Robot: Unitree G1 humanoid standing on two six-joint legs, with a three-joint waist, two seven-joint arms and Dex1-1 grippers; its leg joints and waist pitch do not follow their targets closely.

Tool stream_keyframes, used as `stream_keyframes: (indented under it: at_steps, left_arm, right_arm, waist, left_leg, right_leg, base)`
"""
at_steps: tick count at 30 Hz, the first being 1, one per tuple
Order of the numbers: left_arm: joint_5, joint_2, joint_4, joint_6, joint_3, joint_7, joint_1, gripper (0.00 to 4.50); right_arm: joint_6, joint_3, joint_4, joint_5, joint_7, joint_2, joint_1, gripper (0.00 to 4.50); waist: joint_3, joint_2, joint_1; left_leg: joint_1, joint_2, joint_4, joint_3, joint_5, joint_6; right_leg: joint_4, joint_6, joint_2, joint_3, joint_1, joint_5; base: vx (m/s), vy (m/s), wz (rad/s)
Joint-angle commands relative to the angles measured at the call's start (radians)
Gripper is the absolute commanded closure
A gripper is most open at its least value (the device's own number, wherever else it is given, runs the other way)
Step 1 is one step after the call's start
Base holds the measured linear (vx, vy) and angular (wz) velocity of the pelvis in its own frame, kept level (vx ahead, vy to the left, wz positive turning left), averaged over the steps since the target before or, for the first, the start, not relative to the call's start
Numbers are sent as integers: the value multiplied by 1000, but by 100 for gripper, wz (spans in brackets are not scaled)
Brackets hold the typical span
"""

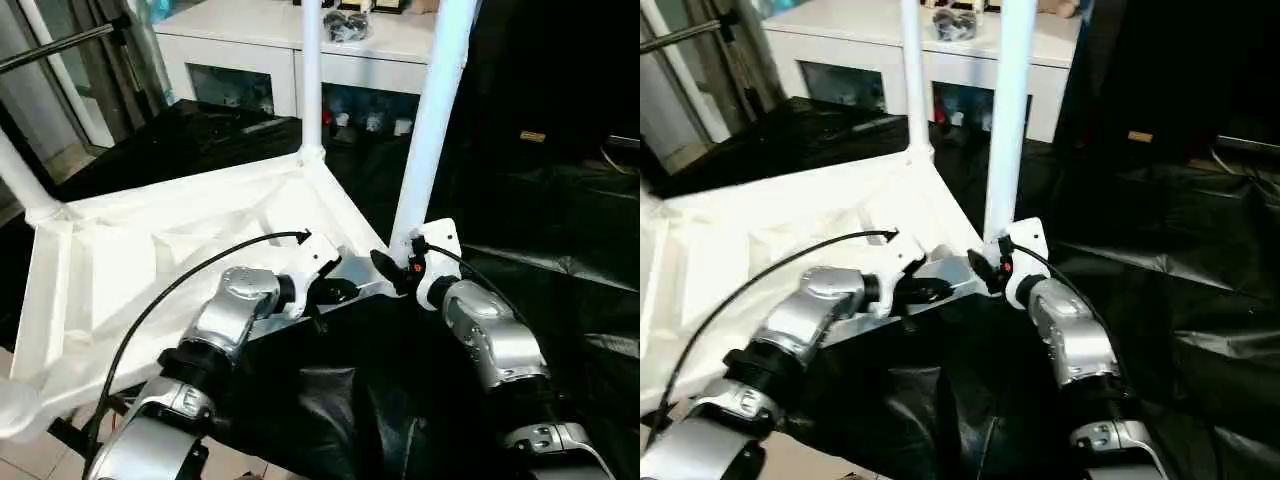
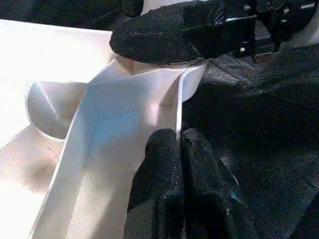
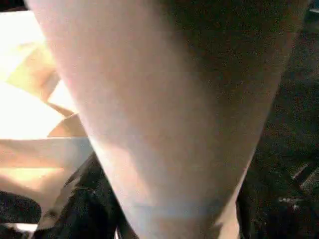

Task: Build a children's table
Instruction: Rotate leg to tighten

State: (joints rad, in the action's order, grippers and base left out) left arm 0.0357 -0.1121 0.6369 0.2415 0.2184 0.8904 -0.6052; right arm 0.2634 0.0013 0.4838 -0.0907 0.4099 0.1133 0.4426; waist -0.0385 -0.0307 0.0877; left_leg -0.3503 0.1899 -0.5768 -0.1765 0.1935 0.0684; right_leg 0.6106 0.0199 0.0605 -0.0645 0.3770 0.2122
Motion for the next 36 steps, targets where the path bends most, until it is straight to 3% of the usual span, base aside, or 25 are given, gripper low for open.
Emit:
stream_keyframes:
  at_steps: [1, 2, 6, 11, 12, 14, 19, 26, 34, 35, 36]
  left_arm:
    - [-9, 45, -7, 2, 31, -10, -18, 450]
    - [-9, 40, -12, -1, 33, 2, -15, 450]
    - [-6, 4, -32, -33, 57, 72, -8, 450]
    - [27, -25, -32, -20, 65, 53, -19, 450]
    - [21, -24, -32, -11, 62, 56, -20, 406]
    - [10, -28, -52, 11, 59, 71, -19, 395]
    - [50, -37, -22, 45, 72, 17, -27, 358]
    - [88, -64, -31, 114, 105, 11, -31, 358]
    - [116, -115, -152, 245, 117, -7, -11, 358]
    - [112, -118, -166, 255, 115, -5, -6, 373]
    - [99, -118, -185, 259, 108, -3, 2, 373]
  right_arm:
    - [55, 65, 54, -23, 61, -68, -25, 121]
    - [55, 67, 47, -27, 77, -60, -24, 114]
    - [37, 89, 26, -18, 144, -6, -22, 82]
    - [29, 96, -22, -37, 281, 84, -35, 82]
    - [28, 94, -26, -38, 290, 89, -37, 76]
    - [31, 78, -37, -47, 328, 119, -40, 76]
    - [30, 78, -49, -55, 376, 156, -42, 76]
    - [31, 81, -54, -51, 383, 157, -46, 76]
    - [27, 84, -54, -51, 387, 166, -49, 76]
    - [27, 84, -53, -51, 388, 167, -49, 76]
    - [26, 84, -52, -51, 389, 168, -48, 76]
  waist:
    - [39, 13, -2]
    - [40, 9, -2]
    - [42, 9, -3]
    - [51, 10, -1]
    - [53, 11, 2]
    - [53, 12, 3]
    - [52, 12, -1]
    - [51, 12, -2]
    - [50, 13, -11]
    - [49, 13, -14]
    - [48, 19, -16]
  left_leg:
    - [3, 44, 75, 18, 214, -22]
    - [3, 45, 76, 19, 217, -19]
    - [1, 46, 76, 20, 214, -19]
    - [-5, 46, 63, 16, 116, -54]
    - [-2, 46, 59, 14, 101, -63]
    - [-5, 46, 58, 13, 87, -77]
    - [-5, 46, 57, 14, 106, -81]
    - [-5, 46, 58, 15, 104, -76]
    - [-6, 46, 59, 15, 113, -72]
    - [-7, 45, 58, 15, 117, -73]
    - [-7, 45, 59, 14, 120, -72]
  right_leg:
    - [-102, 138, 94, 57, -29, 327]
    - [-101, 142, 93, 56, -28, 320]
    - [-95, 156, 92, 56, -33, 266]
    - [-74, 203, 90, 55, -42, 57]
    - [-69, 218, 89, 55, -42, 21]
    - [-66, 233, 89, 54, -44, -7]
    - [-70, 234, 89, 52, -45, 27]
    - [-71, 238, 89, 51, -46, 46]
    - [-71, 244, 90, 51, -47, 62]
    - [-73, 244, 89, 51, -46, 71]
    - [-75, 239, 89, 50, -47, 96]
  base:
    - [0, 0, 0]
    - [0, 0, 0]
    - [0, 0, 0]
    - [0, 0, 0]
    - [0, 0, 0]
    - [0, 0, 0]
    - [0, 0, 0]
    - [0, 0, 0]
    - [0, 0, 0]
    - [0, 0, 0]
    - [0, 0, 0]
